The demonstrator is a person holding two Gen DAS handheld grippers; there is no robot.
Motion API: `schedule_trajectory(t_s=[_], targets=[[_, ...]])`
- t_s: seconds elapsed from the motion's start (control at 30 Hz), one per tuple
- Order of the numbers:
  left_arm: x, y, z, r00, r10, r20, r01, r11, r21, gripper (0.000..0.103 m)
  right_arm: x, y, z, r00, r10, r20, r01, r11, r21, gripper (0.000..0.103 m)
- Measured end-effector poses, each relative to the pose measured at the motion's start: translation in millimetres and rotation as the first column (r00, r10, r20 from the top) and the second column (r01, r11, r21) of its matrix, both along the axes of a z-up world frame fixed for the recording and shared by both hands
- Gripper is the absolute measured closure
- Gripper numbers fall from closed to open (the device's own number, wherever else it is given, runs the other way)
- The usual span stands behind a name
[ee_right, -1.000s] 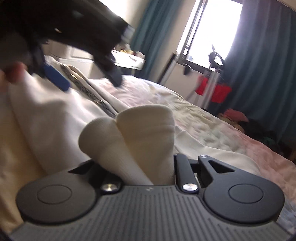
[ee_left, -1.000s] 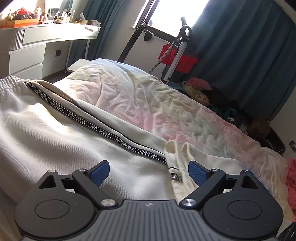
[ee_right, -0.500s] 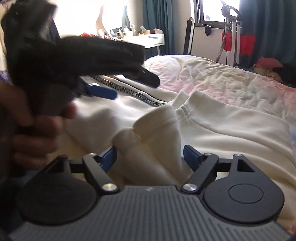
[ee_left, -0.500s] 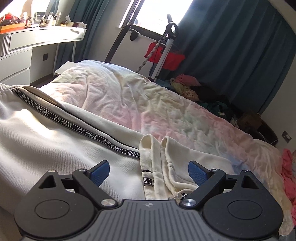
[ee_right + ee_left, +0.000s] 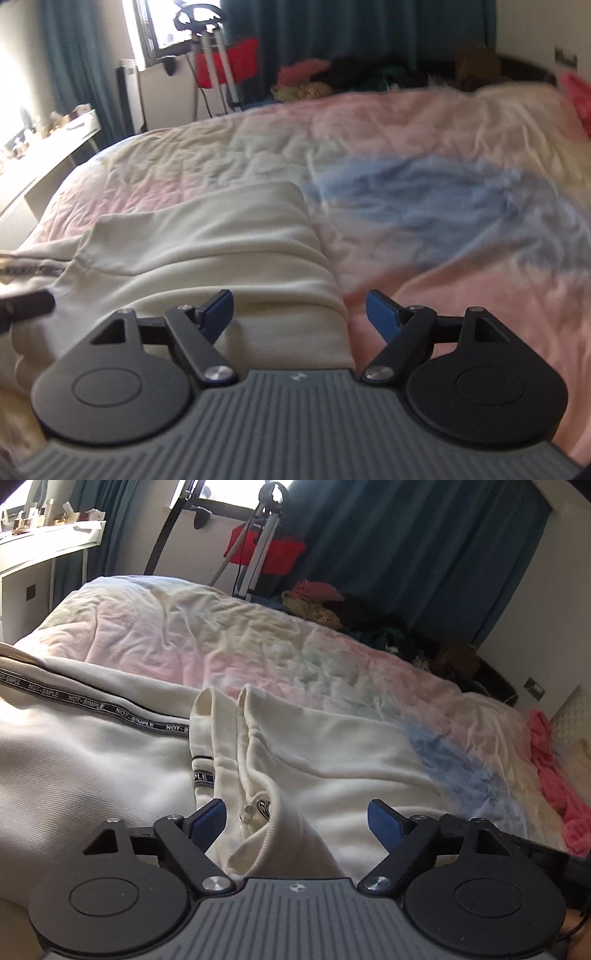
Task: Fold clothes
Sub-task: 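Grasp the waistband near the drawstring with the left gripper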
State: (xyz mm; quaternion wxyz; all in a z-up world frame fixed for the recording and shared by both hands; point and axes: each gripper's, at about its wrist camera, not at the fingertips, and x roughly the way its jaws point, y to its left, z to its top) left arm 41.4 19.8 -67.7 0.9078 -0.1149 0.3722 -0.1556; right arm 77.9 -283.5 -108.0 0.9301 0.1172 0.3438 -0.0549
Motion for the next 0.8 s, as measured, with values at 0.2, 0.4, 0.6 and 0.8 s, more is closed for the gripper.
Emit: schedule_trajectory(t_s=[0.2, 0.4, 0.6, 0.8], targets=[[0.4, -5.5, -11.8, 1.0, 0.007, -0.01, -0.007, 0.997, 0.071, 0.052, 0.1, -8.0, -21.3, 0.997, -0.036, -0.062, 0.043, 0.991, 0.125, 0.023], [4.5, 14.2, -13.3, 0.993, 0.015, -0.116, -0.023, 0.997, -0.074, 0.079, -7.0, -0.1, -15.5, 0.999, -0.008, -0.049, 0.013, 0.995, 0.099, 0.023], [9.8, 34.4, -18.3, 0.972, 0.014, -0.236, -0.066, 0.975, -0.213, 0.082, -15.2, 15.7, -2.1, 0.998, 0.061, 0.019, -0.061, 0.998, -0.002, 0.022], [12.6, 38.0, -40.1, 0.952, 0.056, -0.301, -0.128, 0.966, -0.224, 0.077, -7.1, 27.6, -11.8, 0.995, 0.095, -0.02, -0.097, 0.993, -0.074, 0.021]])
